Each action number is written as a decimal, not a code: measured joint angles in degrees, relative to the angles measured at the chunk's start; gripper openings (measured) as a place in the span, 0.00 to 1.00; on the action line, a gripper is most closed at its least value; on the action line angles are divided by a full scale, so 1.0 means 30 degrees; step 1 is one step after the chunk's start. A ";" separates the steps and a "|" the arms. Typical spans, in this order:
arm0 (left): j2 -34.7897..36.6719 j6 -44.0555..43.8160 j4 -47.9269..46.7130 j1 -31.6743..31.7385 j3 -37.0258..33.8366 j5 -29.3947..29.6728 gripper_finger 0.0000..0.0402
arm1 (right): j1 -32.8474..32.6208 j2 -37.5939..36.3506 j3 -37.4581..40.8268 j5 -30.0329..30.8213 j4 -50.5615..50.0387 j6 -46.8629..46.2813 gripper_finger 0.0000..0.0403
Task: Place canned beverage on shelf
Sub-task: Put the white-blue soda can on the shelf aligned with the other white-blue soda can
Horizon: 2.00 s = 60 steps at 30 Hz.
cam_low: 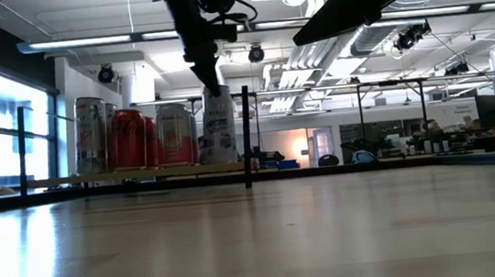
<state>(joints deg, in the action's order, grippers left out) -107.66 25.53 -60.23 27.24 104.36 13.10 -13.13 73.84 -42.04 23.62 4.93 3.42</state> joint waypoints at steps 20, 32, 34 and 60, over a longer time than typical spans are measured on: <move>-0.0007 0.2236 0.0029 -0.0042 -0.0015 -0.0617 0.65 | 0.0001 0.0000 0.0000 0.0000 0.0000 0.0006 0.00; -0.0015 0.2274 -0.0005 0.0007 -0.0022 -0.0602 0.65 | 0.0005 0.0000 0.0000 0.0000 0.0000 0.0007 0.00; -0.0017 0.2340 -0.0005 0.0004 -0.0022 -0.0590 0.65 | 0.0001 0.0000 0.0000 0.0000 0.0000 0.0007 0.00; -0.0080 0.2372 0.0042 -0.0219 -0.0058 -0.0143 0.72 | 0.0007 0.0000 0.0000 0.0000 0.0000 0.0007 0.00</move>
<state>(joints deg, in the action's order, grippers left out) -107.90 32.64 -60.11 26.58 104.18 12.67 -13.10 73.84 -42.04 23.62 4.93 3.44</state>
